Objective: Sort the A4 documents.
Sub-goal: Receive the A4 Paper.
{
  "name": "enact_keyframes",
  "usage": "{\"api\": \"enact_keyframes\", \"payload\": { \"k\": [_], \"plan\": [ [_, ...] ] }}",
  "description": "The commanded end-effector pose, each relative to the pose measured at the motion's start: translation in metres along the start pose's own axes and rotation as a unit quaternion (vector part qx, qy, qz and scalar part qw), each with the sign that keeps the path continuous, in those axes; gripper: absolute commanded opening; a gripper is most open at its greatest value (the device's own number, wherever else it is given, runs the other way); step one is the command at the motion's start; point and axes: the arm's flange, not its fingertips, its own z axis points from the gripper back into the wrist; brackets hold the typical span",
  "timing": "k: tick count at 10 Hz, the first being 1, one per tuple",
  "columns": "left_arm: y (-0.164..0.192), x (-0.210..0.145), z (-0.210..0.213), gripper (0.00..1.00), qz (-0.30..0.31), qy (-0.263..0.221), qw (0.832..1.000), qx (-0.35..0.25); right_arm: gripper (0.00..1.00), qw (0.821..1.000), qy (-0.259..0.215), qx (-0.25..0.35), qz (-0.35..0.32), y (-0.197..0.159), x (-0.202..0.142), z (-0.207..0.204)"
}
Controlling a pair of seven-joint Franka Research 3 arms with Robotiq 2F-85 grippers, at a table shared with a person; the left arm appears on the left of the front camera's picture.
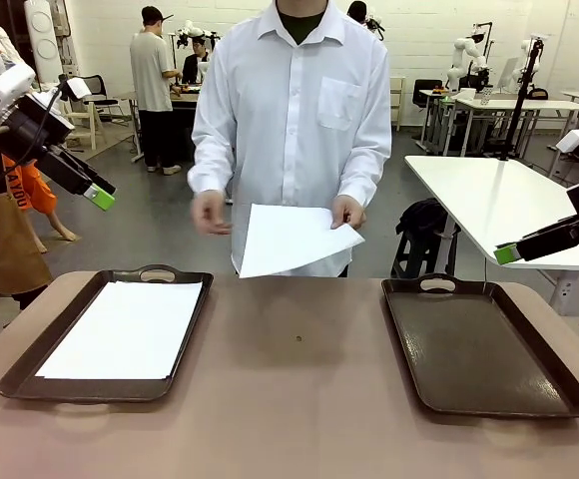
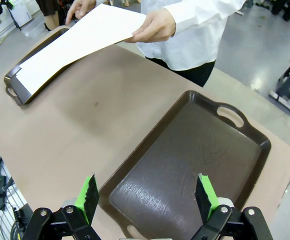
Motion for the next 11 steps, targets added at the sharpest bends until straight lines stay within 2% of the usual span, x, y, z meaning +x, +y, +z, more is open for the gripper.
{"api": "enact_keyframes", "payload": {
  "k": [1, 9, 10, 11],
  "plan": [
    [-0.002, 0.0, 0.001, 1.0, -0.009, -0.003, 1.0, 0.003, 1.0, 1.0, 0.0, 0.001, 0.0, 0.0, 0.0, -0.001],
    [-0.002, 0.0, 0.001, 1.0, -0.009, -0.003, 1.0, 0.003, 1.0, 1.0, 0.0, 0.001, 0.0, 0.0, 0.0, -0.001],
    [0.0, 0.0, 0.0, 1.0, 0.0, 0.0, 1.0, 0.0, 1.0, 1.0, 0.0, 0.001, 0.0, 0.0, 0.0, -0.001],
    [0.012, -0.001, -0.019, 1.0, 0.039, -0.028, 0.998, -0.027, 1.0, 1.0, 0.0, 0.001, 0.0, 0.0, 0.0, -0.001]
  ]
}}
